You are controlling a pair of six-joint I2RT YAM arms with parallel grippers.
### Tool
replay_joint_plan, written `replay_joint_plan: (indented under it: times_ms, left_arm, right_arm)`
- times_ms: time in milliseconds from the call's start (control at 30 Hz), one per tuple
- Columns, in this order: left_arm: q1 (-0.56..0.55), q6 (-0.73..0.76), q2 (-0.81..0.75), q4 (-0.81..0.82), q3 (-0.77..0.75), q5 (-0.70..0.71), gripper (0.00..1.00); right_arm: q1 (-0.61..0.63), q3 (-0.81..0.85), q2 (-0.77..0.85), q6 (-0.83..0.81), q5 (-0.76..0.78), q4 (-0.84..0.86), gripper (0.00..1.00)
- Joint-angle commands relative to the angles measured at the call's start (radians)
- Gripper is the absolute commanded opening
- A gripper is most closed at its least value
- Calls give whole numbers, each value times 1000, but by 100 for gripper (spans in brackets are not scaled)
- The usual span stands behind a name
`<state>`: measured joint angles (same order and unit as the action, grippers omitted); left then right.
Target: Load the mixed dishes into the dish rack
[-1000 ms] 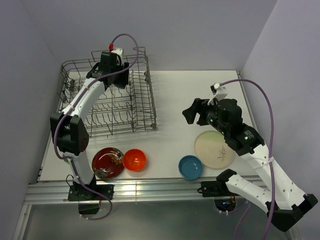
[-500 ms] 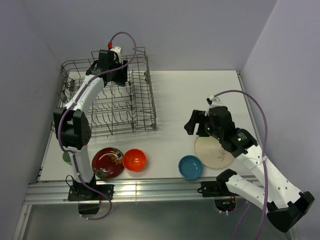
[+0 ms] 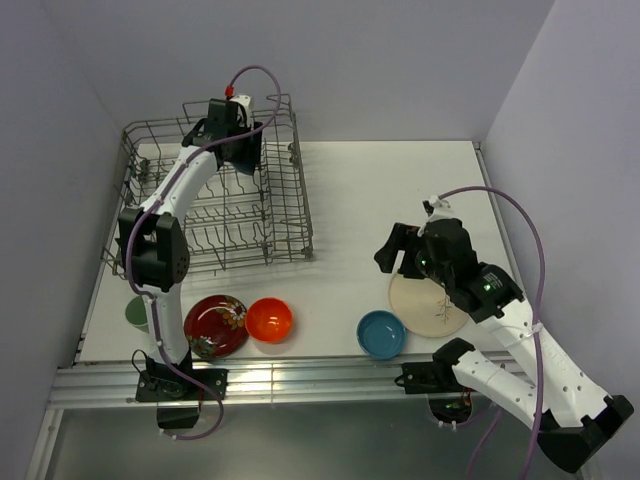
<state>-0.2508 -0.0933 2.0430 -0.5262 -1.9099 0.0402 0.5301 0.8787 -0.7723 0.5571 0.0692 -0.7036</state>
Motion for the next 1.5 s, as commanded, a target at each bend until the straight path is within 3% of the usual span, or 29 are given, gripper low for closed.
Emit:
replay_joint_plan:
  times_ms: [0,133,233,300,400,433,533,700,733,1067,1300,1467]
  left_arm:
    - [-15,-32,39,-18,-87,1,0]
    - [-15,-39,62,-24,-86,3,7]
    - [-16,-54,60,-15,-68,32,28]
    - [-16,-65,56,-8,-58,35,34]
    - [-25,-75,49,5,-41,58,56]
    - [-30,-75,48,8,-35,67,68]
    - [-33,-79,36,32,-9,58,82]
    - [-33,-97,32,40,-1,52,93]
    - [-33,-105,31,46,3,49,98]
    - [-35,-164,-7,84,44,69,99]
    - [-35,-238,-196,178,205,122,99]
    - [-35,-282,-239,109,187,93,97]
  right_arm:
    - [-4,12,21,18,34,-22,82]
    - [-4,9,25,26,34,-40,82]
    - [-4,2,28,21,40,-50,82]
    - [-4,-3,33,21,41,-50,82]
    - [-4,-12,36,20,37,-43,82]
    - [-4,-14,34,21,35,-42,82]
    - [-4,-20,30,23,32,-43,82]
    - [-4,-27,41,20,38,-42,82]
    - [-4,-30,39,18,38,-42,82]
    - [-4,-46,45,10,27,-36,82]
    - [-4,-40,25,35,26,-80,82]
    - [-4,-61,30,72,21,-103,82]
